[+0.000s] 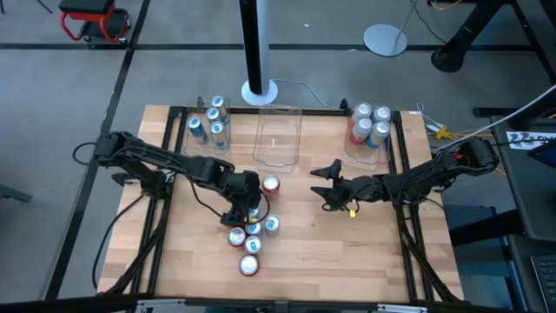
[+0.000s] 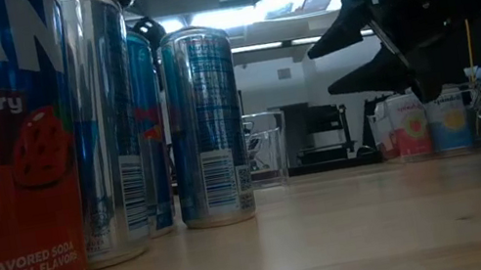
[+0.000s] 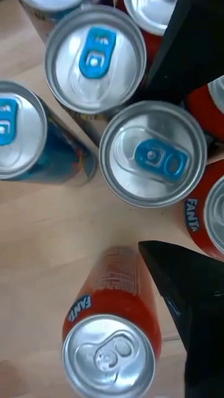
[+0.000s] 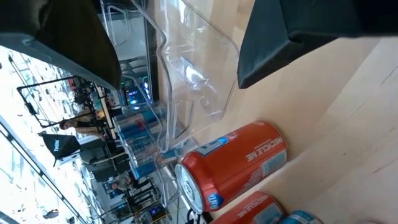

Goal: Sort soda cans
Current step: Put the blue soda can into the left transparent bin

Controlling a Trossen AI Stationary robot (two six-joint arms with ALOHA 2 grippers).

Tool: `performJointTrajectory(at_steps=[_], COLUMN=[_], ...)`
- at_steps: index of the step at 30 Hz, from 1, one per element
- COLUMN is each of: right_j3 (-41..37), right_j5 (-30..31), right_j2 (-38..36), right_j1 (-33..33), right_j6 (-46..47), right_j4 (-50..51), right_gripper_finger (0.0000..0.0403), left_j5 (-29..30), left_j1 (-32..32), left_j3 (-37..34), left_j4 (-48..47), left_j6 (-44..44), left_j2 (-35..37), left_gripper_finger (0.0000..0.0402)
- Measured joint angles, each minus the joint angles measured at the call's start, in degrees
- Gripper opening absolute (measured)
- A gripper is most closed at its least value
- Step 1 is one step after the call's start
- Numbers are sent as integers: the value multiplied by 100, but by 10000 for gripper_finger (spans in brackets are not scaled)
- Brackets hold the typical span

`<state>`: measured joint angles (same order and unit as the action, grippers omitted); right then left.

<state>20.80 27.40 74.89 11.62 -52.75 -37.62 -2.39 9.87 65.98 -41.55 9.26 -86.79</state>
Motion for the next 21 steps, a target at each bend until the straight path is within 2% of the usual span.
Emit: performJointTrajectory(at_steps=[12, 15, 19, 21], right_j3=[0, 0, 0, 0], right_j5=[-2, -1, -2, -2], right_j2=[0, 0, 0, 0], right_j1=[0, 0, 0, 2], right_j6=[0, -1, -2, -2], right_j4=[1, 1, 1, 1], right_gripper_finger=[321, 321, 321, 321], left_j5=[2, 0, 14, 122], left_j1=[0, 0, 4, 2], left_j3=[0, 0, -2, -2], left_j4=[67, 69, 61, 61], left_j6=[-41, -34, -16, 2], left_j2=[-383, -382, -316, -277], left_gripper_finger=[353, 315, 239, 224])
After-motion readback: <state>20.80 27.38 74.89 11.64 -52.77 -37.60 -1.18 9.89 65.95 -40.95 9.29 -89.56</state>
